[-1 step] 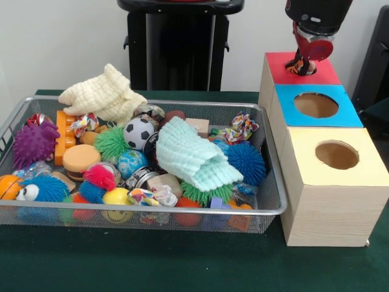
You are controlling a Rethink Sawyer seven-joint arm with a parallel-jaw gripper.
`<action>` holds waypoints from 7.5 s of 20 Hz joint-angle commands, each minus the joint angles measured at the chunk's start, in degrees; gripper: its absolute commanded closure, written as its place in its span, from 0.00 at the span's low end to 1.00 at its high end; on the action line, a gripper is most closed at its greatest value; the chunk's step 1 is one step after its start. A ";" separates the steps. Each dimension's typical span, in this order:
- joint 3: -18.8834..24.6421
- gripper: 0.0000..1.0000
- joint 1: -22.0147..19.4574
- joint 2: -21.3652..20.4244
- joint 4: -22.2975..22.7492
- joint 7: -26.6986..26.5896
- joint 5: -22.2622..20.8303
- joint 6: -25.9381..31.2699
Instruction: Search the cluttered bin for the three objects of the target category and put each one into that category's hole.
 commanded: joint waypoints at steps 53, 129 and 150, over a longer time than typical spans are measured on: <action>3.74 0.00 -1.90 -8.00 -0.55 6.61 4.89 12.56; 13.03 1.00 -8.00 -0.25 11.16 7.52 7.27 -2.37; 12.20 0.00 -7.16 -0.52 8.04 5.21 2.78 -2.56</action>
